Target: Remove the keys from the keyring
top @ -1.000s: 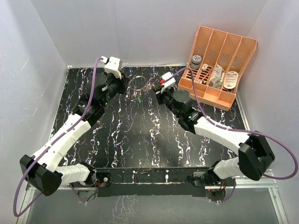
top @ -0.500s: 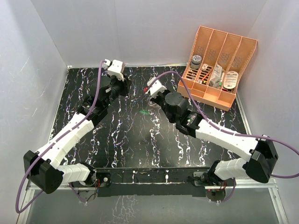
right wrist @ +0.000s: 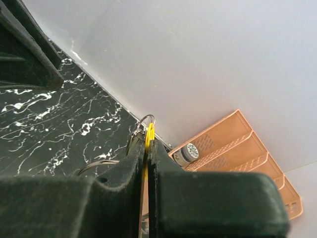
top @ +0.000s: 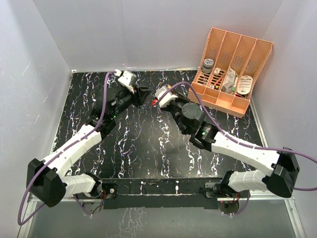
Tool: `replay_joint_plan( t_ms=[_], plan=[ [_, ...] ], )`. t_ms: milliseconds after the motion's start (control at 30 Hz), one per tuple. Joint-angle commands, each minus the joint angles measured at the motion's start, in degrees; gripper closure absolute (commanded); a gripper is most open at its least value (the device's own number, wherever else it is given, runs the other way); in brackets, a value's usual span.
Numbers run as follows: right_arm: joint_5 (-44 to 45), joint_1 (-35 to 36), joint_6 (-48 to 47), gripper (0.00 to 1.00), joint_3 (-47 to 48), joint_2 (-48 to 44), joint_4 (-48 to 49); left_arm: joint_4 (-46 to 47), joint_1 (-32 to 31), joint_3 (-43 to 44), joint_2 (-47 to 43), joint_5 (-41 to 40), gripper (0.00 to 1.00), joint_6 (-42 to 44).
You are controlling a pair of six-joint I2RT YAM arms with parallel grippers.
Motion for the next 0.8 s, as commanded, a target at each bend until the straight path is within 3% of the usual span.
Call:
replay_joint_plan(
  t_ms=[0, 167, 400, 600, 767],
  plan=[
    [-1.04, 0.38, -4.5, 1.0, -0.88, -3.02, 10.1, 7.85, -0.21, -0.77, -1.46, 5.52, 0.74, -4.29],
    [-0.91, 0.41, -0.39, 1.0, 2.18, -2.17, 6.7, 9.97, -0.24, -0.83, -0.44, 4.93, 0.76, -9.31],
    [-4.58, 0.5, 1.5, 1.0, 1.18, -3.35, 7.37, 12.17, -0.21, -0.96, 1.5, 9.51, 0.76, -9.56],
    [-5.37, 0.5, 2.32, 1.0, 1.34, -3.3, 6.83, 17.92, -0.26, -3.38, 1.04, 9.57, 0.54, -11.48],
    [-5.31, 0.47, 3.66, 1.0, 0.97, -3.31, 7.35, 23.05, -0.22, -5.38, 1.92, 8.62, 0.47, -13.98]
  ],
)
